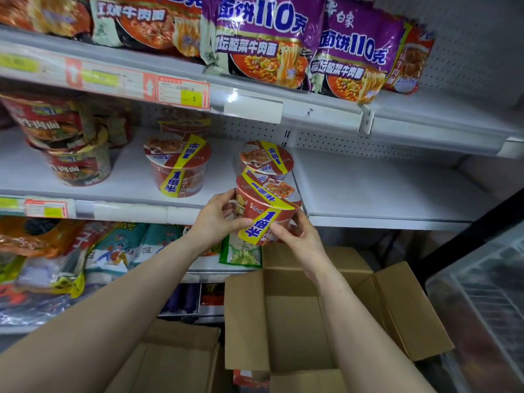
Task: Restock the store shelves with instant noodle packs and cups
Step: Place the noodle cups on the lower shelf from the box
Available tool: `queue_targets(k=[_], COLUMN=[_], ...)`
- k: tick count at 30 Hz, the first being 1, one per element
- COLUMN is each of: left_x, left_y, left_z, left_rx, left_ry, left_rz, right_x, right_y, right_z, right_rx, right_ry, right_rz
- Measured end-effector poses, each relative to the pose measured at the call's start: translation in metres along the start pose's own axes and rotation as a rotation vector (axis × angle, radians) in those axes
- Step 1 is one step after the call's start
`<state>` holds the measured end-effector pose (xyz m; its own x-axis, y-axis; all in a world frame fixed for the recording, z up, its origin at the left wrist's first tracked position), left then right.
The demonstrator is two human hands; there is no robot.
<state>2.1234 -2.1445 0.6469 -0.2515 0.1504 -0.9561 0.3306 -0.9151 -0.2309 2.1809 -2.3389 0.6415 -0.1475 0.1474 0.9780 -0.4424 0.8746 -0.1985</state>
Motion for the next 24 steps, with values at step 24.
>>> queue_targets(k=[24], left_x=[-0.013], left_y=[-0.007], left_z=[-0.01], left_rx=[0.0], left_ry=[0.023], left_rz=[0.009], right_x=[0.017], right_y=[-0.001], right_z=[-0.014], right_rx=[-0.039], right_ry=[-0.051], right_rz=[-0.018])
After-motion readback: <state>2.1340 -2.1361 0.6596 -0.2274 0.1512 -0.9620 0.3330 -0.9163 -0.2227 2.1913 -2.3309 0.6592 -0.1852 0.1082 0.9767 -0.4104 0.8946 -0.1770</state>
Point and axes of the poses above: each hand's wrist, its own z-axis away from the middle knuckle, its own y-axis out of the palm, x = y × z, the point moved 9 cm from there along -z, towards the middle knuckle, and after that the axes turned 10 degrees about -y, right-handed, at the moved point
